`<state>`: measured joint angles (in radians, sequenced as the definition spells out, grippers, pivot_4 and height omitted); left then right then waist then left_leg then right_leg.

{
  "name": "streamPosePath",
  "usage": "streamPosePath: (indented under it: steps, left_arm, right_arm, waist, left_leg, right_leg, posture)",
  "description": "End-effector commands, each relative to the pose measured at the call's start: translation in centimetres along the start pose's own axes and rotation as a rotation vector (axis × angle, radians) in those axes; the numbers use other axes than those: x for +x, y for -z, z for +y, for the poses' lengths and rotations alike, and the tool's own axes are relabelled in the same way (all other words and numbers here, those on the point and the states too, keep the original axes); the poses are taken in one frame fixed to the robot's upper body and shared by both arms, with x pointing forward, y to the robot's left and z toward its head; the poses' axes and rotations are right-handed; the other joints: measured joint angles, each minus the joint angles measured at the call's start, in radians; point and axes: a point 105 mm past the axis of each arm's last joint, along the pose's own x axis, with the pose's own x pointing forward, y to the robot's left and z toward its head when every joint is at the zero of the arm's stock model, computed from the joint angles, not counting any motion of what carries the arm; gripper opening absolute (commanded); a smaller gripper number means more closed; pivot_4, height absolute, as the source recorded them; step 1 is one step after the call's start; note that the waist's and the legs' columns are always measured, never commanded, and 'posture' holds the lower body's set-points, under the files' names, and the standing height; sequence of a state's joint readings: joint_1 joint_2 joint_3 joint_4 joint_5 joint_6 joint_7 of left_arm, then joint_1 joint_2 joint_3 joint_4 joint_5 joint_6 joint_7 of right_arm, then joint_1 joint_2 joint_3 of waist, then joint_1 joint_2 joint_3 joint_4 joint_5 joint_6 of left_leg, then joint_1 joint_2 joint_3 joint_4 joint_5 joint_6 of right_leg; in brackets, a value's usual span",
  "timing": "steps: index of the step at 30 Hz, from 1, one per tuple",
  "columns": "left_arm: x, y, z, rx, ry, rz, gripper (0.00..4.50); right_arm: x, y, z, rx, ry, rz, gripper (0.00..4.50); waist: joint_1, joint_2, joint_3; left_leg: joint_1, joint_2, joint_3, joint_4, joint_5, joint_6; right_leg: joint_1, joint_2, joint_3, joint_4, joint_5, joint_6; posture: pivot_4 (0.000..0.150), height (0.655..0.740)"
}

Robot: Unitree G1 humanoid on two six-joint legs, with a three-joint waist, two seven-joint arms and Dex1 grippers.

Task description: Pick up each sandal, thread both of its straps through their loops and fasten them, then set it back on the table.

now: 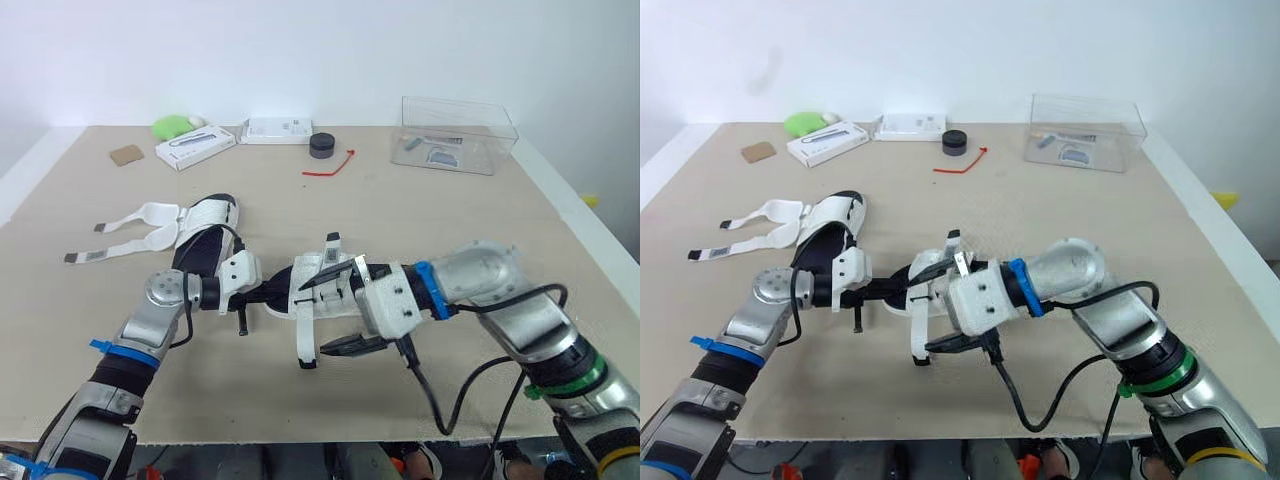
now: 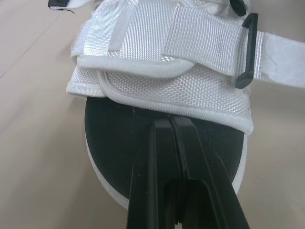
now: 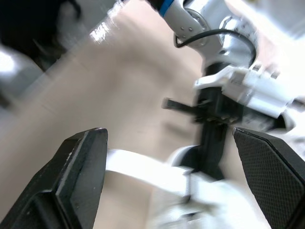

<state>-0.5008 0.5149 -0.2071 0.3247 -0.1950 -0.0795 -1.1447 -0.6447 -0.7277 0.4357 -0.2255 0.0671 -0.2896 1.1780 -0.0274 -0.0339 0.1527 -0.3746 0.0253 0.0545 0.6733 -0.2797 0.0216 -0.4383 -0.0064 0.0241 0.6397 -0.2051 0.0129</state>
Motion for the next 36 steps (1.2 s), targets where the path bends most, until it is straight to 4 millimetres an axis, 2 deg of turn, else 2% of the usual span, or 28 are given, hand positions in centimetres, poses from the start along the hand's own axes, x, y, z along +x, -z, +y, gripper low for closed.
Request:
streamPosePath:
  steps: [1, 4, 6, 9, 11, 14, 19, 22, 27, 30, 33, 36]
  left_arm:
    - [-0.1, 2.3, -0.6, -0.047, 0.006, 0.091, 0.0]
    - [-0.1, 2.2, -0.6, -0.046, 0.007, 0.089, 0.0]
    - [-0.1, 2.2, -0.6, -0.046, 0.007, 0.088, 0.0]
    - [-0.1, 2.3, -0.6, -0.048, 0.005, 0.091, 0.0]
    - [-0.1, 2.2, -0.6, -0.049, 0.002, 0.089, 0.0]
    - [-0.2, 2.2, -0.7, -0.053, -0.001, 0.089, 0.0]
    - [-0.4, 2.5, -0.7, -0.059, -0.01, 0.096, 0.0]
    - [-0.6, 2.5, -0.8, -0.062, -0.013, 0.097, 0.0]
    - [-0.7, 2.5, -0.7, -0.064, -0.022, 0.1, 0.0]
    - [-0.7, 2.5, -0.6, -0.064, -0.023, 0.1, 0.0]
    - [-0.7, 2.5, -0.5, -0.063, -0.024, 0.101, 0.0]
    - [-0.7, 2.5, -0.5, -0.06, -0.023, 0.102, 0.0]
  right_arm:
    - [0.6, 0.8, 1.0, -0.319, -0.012, 0.007, 4.49]
    - [1.3, 1.4, 2.8, -0.471, -0.059, -0.03, 4.49]
    - [1.5, 1.5, 3.1, -0.504, -0.061, -0.058, 4.49]
    - [2.7, 1.0, 2.3, -0.531, -0.034, -0.092, 4.49]
    - [3.1, 1.3, 1.8, -0.531, -0.041, -0.08, 4.49]
    - [3.5, 1.9, 1.8, -0.517, -0.062, -0.064, 4.49]
    - [4.1, 1.6, 1.6, -0.486, -0.068, -0.077, 4.49]
    - [4.2, 2.0, 1.8, -0.459, -0.084, -0.063, 3.63]
    - [4.3, 1.7, 1.0, -0.318, -0.015, -0.087, 1.4]
    - [4.0, 1.4, -0.9, -0.06, 0.134, -0.14, 0.03]
    - [3.6, 1.2, -2.6, 0.217, 0.226, -0.2, 0.03]
    - [2.8, 2.0, -5.2, 0.647, 0.36, -0.276, 0.03]
  waist:
    - [0.001, 0.0, 0.0]
    - [0.002, 0.0, 0.0]
    - [0.003, 0.001, 0.0]
    - [0.003, 0.0, 0.0]
    - [0.003, 0.0, 0.001]
    - [0.004, 0.0, 0.0]
    - [0.004, 0.0, 0.0]
    - [0.004, 0.0, 0.0]
    - [0.004, 0.0, 0.0]
    - [0.004, 0.0, 0.0]
    - [0.004, 0.0, 0.0]
    - [0.004, 0.0, 0.0]
  left_leg:
    - [0.0, 0.0, 0.001, 0.0, 0.0, 0.0]
    - [0.0, -0.001, 0.001, 0.0, 0.0, 0.0]
    - [0.0, -0.001, 0.001, 0.0, 0.0, 0.0]
    - [0.002, 0.0, 0.003, 0.0, 0.0, 0.0]
    - [0.004, 0.0, 0.005, 0.0, 0.0, 0.0]
    - [0.006, 0.001, 0.005, 0.0, 0.001, 0.001]
    - [0.006, 0.001, 0.008, 0.0, 0.001, 0.001]
    - [0.006, 0.001, 0.008, -0.001, 0.001, 0.001]
    - [0.007, 0.002, 0.009, 0.0, 0.001, 0.001]
    - [0.007, 0.003, 0.009, 0.0, 0.001, 0.001]
    - [0.007, 0.004, 0.008, 0.0, 0.001, 0.001]
    - [0.007, 0.004, 0.008, 0.0, 0.001, 0.0]
  right_leg:
    - [0.0, 0.0, 0.001, 0.0, 0.0, 0.0]
    - [0.0, 0.0, 0.001, 0.0, 0.0, -0.001]
    - [0.0, 0.0, 0.002, 0.0, 0.001, -0.002]
    - [0.0, 0.0, 0.005, 0.002, 0.001, -0.003]
    - [0.0, 0.0, 0.007, 0.005, 0.001, -0.004]
    - [0.0, 0.001, 0.008, 0.006, 0.0, -0.008]
    - [0.0, 0.0, 0.011, 0.006, 0.004, -0.013]
    - [0.0, 0.0, 0.011, 0.006, 0.004, -0.013]
    - [-0.001, 0.001, 0.011, 0.006, 0.004, -0.013]
    - [0.0, 0.001, 0.011, 0.007, 0.004, -0.013]
    - [-0.001, 0.001, 0.011, 0.008, 0.005, -0.015]
    - [-0.001, 0.001, 0.011, 0.007, 0.006, -0.015]
  posture:
    - [0.15, 0.74]
    - [0.15, 0.74]
    - [0.15, 0.74]
    - [0.15, 0.74]
    - [0.15, 0.74]
    - [0.15, 0.74]
    - [0.15, 0.74]
    - [0.15, 0.74]
    - [0.15, 0.74]
    - [0.15, 0.74]
    - [0.15, 0.74]
    - [0.15, 0.74]
